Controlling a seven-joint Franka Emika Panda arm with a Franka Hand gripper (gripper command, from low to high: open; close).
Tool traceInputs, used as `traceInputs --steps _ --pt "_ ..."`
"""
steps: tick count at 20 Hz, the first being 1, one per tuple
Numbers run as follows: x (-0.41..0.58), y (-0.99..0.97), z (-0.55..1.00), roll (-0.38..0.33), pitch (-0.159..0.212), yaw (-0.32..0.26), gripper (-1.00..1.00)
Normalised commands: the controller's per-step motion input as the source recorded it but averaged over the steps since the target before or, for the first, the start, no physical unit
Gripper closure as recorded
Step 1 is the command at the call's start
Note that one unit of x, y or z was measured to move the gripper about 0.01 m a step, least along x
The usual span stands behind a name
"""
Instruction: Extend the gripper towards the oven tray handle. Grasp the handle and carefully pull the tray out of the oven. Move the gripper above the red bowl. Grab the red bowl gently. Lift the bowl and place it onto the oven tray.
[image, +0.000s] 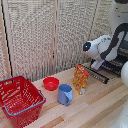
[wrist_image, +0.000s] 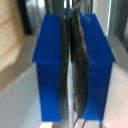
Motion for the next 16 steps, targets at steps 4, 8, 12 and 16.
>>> traceInputs --steps 4,8,12,16 --pt "0.202 0.83 0.0 -0.018 0.005 -0.091 1.0" --pt "0.197 0.17 -0.01 -0.013 0.022 -0.022 -1.0" --pt "0.165 0.0 0.07 0.032 0.023 0.084 -1.0" --pt "0.094 0.04 0.16 0.125 -0.031 0.116 -1.0"
